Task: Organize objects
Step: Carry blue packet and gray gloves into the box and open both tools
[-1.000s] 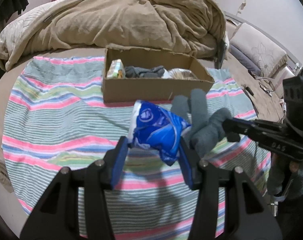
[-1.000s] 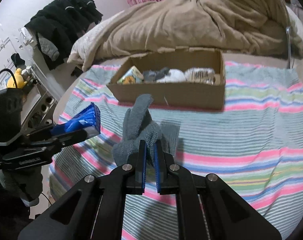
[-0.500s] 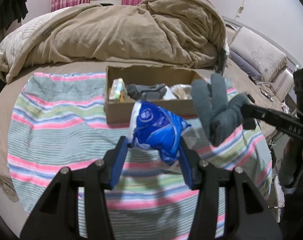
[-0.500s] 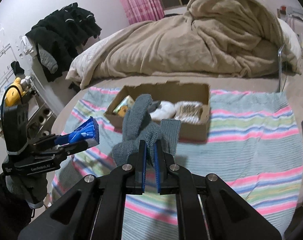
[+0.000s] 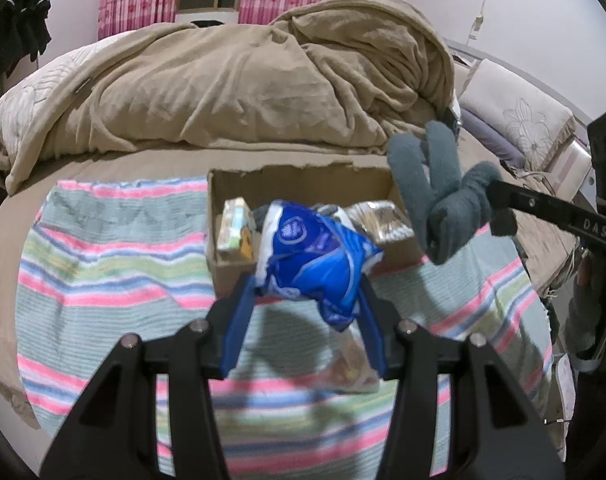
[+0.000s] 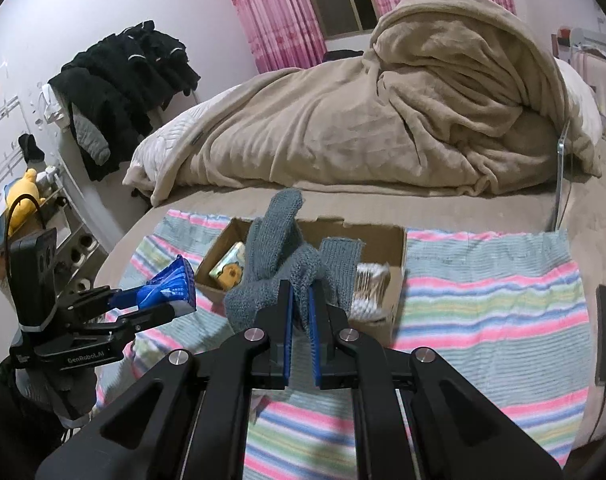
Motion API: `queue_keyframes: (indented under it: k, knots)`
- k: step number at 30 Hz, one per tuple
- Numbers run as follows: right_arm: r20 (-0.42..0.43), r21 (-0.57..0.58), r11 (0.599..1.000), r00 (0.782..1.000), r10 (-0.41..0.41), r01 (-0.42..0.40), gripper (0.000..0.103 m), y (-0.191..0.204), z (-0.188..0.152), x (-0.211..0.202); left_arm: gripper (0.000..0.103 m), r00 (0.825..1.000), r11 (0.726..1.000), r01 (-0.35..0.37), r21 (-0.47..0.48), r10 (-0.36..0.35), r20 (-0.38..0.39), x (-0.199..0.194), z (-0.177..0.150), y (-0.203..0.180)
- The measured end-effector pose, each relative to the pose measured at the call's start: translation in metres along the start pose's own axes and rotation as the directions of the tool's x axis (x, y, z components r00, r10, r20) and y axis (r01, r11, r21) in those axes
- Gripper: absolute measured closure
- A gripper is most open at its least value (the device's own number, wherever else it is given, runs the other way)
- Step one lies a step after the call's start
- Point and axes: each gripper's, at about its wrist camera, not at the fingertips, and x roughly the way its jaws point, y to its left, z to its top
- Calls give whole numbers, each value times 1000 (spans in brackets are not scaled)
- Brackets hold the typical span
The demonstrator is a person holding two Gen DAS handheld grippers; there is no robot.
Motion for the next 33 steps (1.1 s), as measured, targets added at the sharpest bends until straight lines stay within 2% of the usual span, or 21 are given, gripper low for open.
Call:
queue_keyframes:
  k: [8,17,28,33]
  knots:
    - [-2,5,1000,1000,8,-7,95,-10,12,22,52,1000,1000,-13,-2,13,6,19,18,9]
    - [-44,19,1000,999,2,-1,95,-24,20,61,52,1000,1000,-16,-22,15,-16,53,29,15]
    - [-125,60,997,991,-39,46,94,-50,9,110,52,998,999,-21,-31,19,-59,100,39,20]
    - [-137,59,996,989,-52,60,93,-55,5,122,51,995,999,-32,-33,29,-94,119,36,22]
